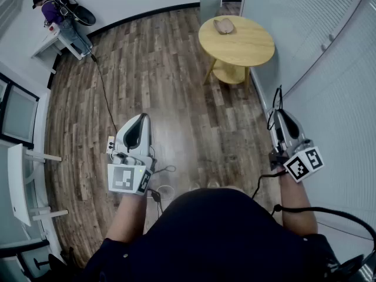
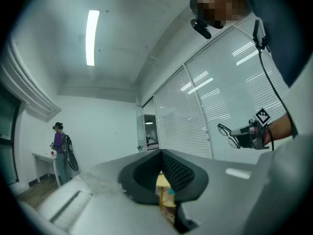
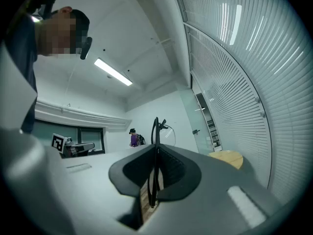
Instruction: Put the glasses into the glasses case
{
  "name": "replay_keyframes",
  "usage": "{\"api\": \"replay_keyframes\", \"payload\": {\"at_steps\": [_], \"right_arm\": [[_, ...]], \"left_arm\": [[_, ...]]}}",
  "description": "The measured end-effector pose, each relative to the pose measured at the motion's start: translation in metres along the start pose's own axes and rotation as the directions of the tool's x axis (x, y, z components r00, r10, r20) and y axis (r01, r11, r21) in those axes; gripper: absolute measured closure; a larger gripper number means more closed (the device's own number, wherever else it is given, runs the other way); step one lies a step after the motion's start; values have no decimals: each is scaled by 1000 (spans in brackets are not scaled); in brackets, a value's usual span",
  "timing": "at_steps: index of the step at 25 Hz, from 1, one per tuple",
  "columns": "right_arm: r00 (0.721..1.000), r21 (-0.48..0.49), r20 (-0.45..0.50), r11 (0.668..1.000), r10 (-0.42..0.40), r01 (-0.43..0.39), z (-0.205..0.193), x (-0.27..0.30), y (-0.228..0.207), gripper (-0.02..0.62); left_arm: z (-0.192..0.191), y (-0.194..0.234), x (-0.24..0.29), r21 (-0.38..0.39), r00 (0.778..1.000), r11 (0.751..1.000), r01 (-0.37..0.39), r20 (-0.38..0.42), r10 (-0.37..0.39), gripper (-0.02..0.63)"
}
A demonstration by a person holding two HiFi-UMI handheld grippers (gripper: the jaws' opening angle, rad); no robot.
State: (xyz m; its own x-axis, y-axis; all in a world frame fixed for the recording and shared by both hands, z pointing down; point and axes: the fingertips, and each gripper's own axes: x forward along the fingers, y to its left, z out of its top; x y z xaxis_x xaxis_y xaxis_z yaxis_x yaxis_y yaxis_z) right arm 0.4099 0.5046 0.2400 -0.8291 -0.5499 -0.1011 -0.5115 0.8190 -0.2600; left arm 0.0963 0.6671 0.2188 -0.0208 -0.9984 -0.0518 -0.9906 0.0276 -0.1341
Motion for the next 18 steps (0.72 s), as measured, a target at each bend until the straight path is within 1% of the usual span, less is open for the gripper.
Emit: {"api": "replay_keyframes", "payload": {"at_steps": [6,8,12,15,18], "right_arm": [[1000,-9,13,1000,21,-21,1,-4,-20,568],[1000,-18,13,1000,20,-20,0,-6,-27,568],[999,3,24,1000,25,-25,-5,-8,-46,568],[1000,30,17,999,13,-13,-11,0,-53,568],[999,33,10,999,32,-33,-14,22,-58,568]], "left_arm": [[-9,-23,15,4,1000,1000,2,-2,-2,604],[-15,-31,19,-2,1000,1000,5,-15,-5,604],[-36,-57,27,-17,998,1000,26,-51,-27,605],[-39,-53,34,-39,998,999,17,-66,-19,606],[-24,-36,58,-40,1000,999,8,-27,-10,605]]}}
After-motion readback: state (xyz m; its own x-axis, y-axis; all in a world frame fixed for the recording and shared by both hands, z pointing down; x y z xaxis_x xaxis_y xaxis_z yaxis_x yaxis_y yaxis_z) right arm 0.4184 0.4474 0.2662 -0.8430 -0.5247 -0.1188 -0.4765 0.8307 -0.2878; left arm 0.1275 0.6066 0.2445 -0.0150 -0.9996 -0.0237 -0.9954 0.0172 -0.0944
